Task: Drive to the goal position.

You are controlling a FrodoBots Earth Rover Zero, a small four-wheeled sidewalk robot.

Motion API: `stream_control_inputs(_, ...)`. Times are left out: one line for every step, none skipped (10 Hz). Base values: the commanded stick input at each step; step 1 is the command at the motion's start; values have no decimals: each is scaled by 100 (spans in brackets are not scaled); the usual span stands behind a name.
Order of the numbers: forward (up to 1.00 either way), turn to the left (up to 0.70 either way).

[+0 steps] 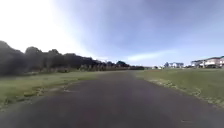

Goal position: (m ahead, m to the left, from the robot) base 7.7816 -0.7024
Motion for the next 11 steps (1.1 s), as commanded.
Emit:
stream_control_inputs(100, 0)
stream_control_inputs(100, 0)
stream_control_inputs(100, 0)
stream_control_inputs(100, 0)
stream_control_inputs(100, 0)
stream_control_inputs(100, 0)
stream_control_inputs(100, 0)
stream_control_inputs(100, 0)
stream_control_inputs(100, 0)
stream_control_inputs(100, 0)
stream_control_inputs(100, 0)
